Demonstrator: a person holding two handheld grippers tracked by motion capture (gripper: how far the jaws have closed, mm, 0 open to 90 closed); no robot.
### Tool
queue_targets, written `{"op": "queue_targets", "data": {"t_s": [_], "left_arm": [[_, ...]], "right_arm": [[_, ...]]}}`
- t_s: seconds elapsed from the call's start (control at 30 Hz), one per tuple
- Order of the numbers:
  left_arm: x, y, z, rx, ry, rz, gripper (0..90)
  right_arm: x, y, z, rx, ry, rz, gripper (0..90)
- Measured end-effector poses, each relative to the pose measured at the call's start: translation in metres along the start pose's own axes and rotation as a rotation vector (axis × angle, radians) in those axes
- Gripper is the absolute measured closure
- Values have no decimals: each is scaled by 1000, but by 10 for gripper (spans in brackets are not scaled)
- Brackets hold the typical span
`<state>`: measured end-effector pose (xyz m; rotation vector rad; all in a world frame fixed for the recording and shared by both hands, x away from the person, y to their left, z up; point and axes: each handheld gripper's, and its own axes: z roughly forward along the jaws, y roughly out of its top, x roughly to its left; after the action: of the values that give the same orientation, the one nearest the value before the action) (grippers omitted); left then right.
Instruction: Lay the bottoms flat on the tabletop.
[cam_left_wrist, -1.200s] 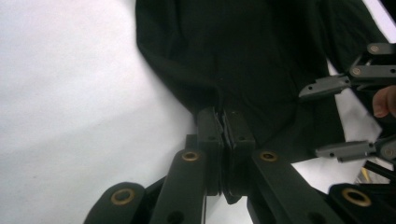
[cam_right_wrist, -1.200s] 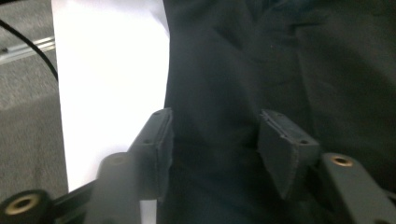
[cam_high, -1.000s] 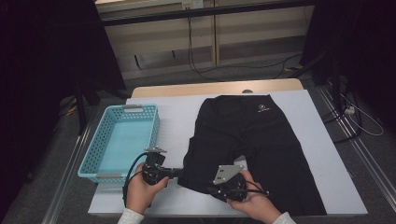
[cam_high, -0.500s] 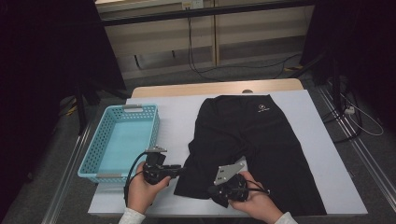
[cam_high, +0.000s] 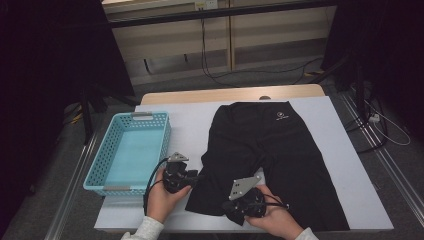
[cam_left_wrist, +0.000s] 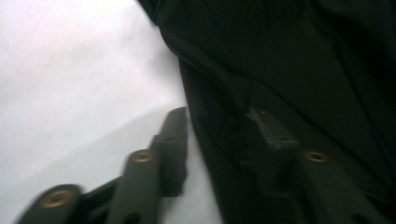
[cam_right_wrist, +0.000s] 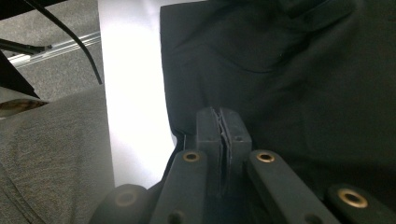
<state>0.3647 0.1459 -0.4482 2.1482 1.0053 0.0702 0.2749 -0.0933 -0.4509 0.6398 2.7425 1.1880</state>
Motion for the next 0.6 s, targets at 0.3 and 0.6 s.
{"op": "queue_targets", "data": {"t_s": [0.3,0.6], "left_arm": [[-7,3,-6,66,7,18,894],[-7,-5,-18,103,-16,-31,879]], "right_arm": [[2,0,-1,-11,13,14,895],[9,3,-2,-10,45,-11,900]]}}
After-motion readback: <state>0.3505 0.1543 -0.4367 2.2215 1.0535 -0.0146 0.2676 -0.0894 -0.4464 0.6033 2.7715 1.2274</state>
